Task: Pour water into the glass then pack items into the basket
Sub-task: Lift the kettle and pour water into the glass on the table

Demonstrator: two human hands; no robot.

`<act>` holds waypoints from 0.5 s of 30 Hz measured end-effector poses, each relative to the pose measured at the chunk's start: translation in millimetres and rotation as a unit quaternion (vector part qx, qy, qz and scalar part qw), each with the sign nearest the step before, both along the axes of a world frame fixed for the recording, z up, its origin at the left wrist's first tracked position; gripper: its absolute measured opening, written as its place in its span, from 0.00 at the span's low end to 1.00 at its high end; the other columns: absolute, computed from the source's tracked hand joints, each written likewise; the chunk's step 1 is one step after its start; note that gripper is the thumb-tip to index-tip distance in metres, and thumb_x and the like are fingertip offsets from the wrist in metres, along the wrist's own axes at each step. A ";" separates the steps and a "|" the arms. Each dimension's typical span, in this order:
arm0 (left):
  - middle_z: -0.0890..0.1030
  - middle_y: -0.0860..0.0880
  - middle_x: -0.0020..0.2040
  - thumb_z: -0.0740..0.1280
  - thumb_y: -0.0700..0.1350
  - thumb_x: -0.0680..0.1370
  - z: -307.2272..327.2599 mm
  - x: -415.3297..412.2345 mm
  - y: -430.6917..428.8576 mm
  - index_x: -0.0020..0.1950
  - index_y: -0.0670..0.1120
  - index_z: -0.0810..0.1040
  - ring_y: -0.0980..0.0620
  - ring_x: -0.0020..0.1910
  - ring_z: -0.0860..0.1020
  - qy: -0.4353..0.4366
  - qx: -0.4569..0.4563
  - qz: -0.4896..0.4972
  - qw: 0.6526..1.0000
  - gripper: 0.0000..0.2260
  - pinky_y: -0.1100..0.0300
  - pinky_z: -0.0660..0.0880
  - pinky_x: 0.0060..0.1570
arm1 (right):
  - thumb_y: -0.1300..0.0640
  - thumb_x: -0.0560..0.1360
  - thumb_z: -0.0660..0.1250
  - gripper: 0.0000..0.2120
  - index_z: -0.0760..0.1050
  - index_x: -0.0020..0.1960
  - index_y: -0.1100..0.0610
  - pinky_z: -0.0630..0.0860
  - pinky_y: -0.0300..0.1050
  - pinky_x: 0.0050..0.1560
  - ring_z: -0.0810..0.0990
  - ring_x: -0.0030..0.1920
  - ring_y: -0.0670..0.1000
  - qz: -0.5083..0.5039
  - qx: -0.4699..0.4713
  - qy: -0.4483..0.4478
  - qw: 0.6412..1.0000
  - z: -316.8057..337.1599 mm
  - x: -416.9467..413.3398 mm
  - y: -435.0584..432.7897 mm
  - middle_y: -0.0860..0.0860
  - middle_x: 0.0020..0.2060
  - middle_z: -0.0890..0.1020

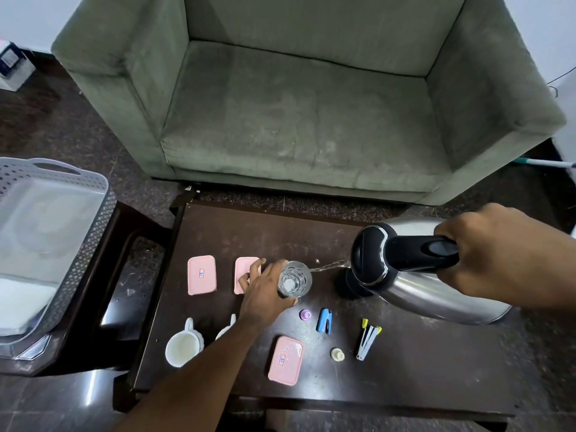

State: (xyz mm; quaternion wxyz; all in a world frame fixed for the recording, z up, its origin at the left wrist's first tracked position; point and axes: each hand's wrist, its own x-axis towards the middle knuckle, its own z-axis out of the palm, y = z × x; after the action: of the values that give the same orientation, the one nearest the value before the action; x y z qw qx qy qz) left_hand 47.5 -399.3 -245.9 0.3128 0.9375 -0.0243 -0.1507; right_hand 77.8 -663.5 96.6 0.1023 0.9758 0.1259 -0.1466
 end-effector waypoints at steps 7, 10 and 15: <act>0.75 0.57 0.71 0.78 0.58 0.67 1.4 -1.3 -0.6 0.72 0.58 0.66 0.47 0.76 0.60 -0.006 -0.003 0.004 1.000 0.37 0.41 0.60 0.68 | 0.43 0.58 0.54 0.12 0.65 0.28 0.52 0.71 0.42 0.20 0.70 0.19 0.53 0.036 -0.002 -0.039 0.999 11.6 -3.4 -0.8 0.48 0.18 0.67; 0.75 0.58 0.70 0.77 0.57 0.67 5.0 -1.4 -1.2 0.72 0.58 0.67 0.47 0.75 0.60 -0.005 -0.005 0.004 1.000 0.36 0.41 0.60 0.67 | 0.43 0.58 0.54 0.12 0.65 0.28 0.52 0.70 0.42 0.19 0.69 0.18 0.54 0.037 -0.004 -0.044 0.998 17.3 -4.6 -2.1 0.47 0.17 0.67; 0.75 0.56 0.71 0.77 0.56 0.68 7.8 -2.3 -1.2 0.73 0.57 0.67 0.47 0.76 0.60 0.003 -0.003 0.007 1.000 0.36 0.41 0.60 0.69 | 0.43 0.57 0.55 0.11 0.66 0.28 0.51 0.69 0.41 0.18 0.69 0.18 0.54 0.035 -0.017 -0.032 0.999 30.0 -5.7 -0.1 0.47 0.17 0.65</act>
State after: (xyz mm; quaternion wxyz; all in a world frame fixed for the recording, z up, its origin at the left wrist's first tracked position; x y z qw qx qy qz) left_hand 45.2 -400.6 -238.2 0.3171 0.9362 -0.0175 -0.1509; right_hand 72.1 -663.6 126.6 0.1282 0.9731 0.1538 -0.1142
